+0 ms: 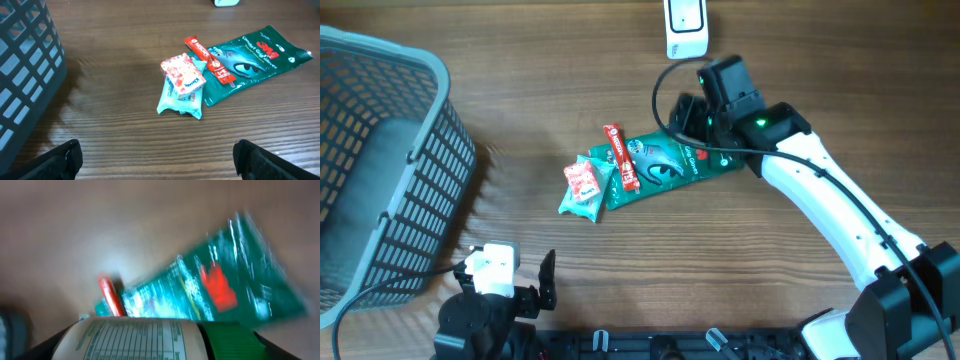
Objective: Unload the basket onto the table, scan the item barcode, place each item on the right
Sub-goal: 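Carry the jar up to the white scanner and hold its label there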
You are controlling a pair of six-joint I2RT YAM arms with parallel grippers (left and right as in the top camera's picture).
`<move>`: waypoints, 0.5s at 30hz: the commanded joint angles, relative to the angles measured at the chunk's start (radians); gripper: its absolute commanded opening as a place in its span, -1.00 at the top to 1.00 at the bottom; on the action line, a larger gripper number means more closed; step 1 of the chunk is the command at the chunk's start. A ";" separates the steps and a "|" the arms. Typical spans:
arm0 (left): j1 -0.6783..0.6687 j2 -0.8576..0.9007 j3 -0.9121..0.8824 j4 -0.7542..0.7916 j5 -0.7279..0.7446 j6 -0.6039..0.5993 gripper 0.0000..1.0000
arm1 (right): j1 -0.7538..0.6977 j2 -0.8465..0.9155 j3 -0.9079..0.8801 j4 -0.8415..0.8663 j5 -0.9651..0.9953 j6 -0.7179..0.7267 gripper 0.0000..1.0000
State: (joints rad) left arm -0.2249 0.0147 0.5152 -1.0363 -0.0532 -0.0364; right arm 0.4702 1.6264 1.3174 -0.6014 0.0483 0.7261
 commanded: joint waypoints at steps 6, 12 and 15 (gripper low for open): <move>0.005 -0.006 0.003 0.003 0.012 -0.002 -1.00 | 0.003 0.130 0.014 0.414 0.109 -0.247 -0.47; 0.005 -0.006 0.003 0.003 0.012 -0.002 -1.00 | -0.017 0.256 0.014 0.739 0.141 -0.360 -0.50; 0.005 -0.006 0.003 0.003 0.012 -0.002 -1.00 | -0.065 0.337 0.015 0.928 0.153 -0.360 -0.53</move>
State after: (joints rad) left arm -0.2249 0.0147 0.5152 -1.0378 -0.0528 -0.0364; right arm 0.4545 1.8957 1.3155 0.2214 0.1619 0.3981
